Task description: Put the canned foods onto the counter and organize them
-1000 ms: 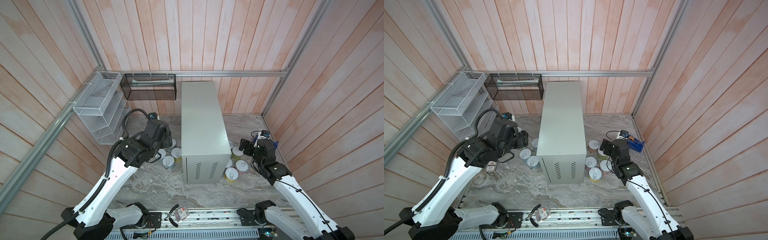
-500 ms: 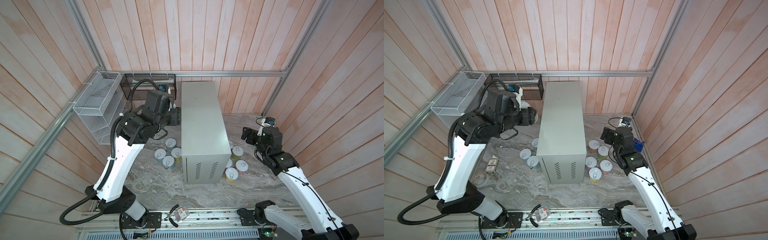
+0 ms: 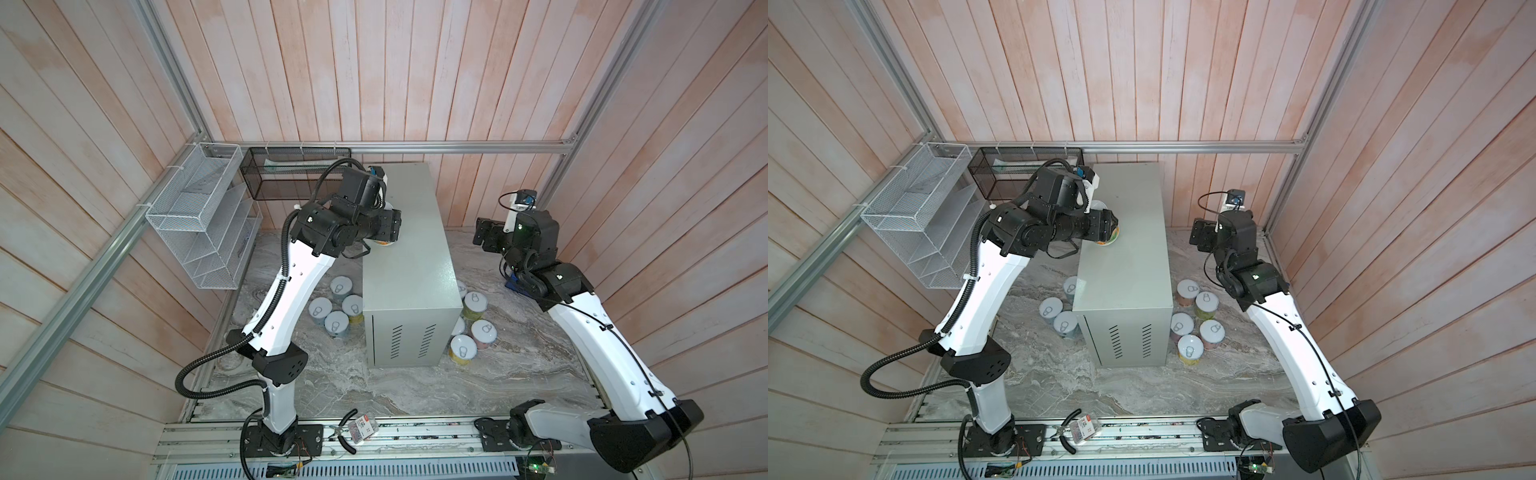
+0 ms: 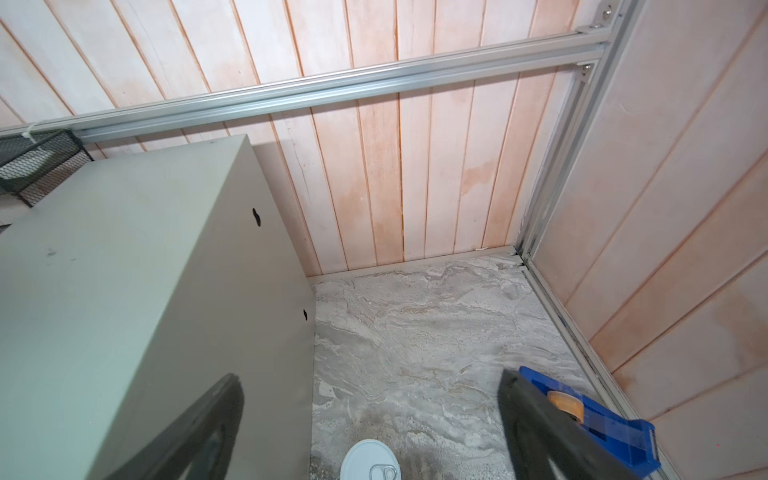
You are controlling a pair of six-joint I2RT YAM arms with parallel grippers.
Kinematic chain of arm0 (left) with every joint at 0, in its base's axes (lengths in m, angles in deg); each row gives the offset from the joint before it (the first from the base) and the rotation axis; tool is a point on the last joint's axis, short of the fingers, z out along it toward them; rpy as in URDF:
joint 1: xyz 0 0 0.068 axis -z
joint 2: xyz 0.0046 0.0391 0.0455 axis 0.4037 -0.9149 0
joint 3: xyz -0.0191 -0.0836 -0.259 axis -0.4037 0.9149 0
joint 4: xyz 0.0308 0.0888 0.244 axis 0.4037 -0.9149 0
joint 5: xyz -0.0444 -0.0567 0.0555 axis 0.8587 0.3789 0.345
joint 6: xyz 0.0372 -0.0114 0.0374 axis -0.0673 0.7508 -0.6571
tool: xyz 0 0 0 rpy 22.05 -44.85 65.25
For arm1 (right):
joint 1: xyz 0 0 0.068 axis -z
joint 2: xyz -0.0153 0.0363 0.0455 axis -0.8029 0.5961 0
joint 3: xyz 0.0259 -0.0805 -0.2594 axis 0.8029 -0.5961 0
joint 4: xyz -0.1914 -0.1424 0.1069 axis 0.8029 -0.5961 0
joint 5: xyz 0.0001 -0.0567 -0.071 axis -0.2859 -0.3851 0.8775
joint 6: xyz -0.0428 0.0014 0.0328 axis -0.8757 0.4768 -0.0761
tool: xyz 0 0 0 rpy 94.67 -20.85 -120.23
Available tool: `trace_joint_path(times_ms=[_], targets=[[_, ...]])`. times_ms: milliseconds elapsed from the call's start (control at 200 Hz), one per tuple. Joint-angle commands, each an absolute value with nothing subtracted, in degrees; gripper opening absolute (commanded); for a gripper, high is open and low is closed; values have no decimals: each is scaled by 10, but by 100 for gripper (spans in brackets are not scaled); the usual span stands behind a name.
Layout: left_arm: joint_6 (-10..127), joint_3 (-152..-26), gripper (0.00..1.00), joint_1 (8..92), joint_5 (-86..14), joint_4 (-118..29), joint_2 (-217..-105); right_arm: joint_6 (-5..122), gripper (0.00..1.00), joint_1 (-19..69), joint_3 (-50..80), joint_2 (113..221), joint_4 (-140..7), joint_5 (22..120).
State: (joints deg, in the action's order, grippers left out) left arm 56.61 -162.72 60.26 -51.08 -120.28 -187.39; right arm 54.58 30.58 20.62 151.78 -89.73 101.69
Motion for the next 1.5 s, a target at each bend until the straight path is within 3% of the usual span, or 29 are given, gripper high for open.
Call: trace_joint_path(times_ms=[0,150,210,290,355,450,870,1140,1270,1495], targets=[[559,-1647,0,605,-497,-1162,-1870,524,95,287,230,1533,-909,1042],[561,-1647,0,605,-497,-1158,-1878,523,96,271,237,1545,-903,1038],[561,-1647,15,605,-497,-1152,-1879,522,96,266,239,1549,-903,1038],[559,-1647,43,605,-497,-1147,-1880,522,97,261,239,1551,-900,1037],[558,-1647,75,605,-495,-1143,-1880,521,97,257,243,1553,-898,1034],[557,-1647,100,606,-491,-1135,-1883,520,98,255,244,1555,-893,1029],[530,-1647,100,597,-519,-1058,-1857,501,97,244,271,1560,-890,985],[506,-1613,100,559,-574,-1014,-1780,476,93,166,257,1506,-876,906],[523,-1512,100,527,-582,-992,-1713,479,93,113,255,1492,-877,897],[570,-1187,100,473,-549,-837,-1556,487,93,76,258,1511,-875,841]])
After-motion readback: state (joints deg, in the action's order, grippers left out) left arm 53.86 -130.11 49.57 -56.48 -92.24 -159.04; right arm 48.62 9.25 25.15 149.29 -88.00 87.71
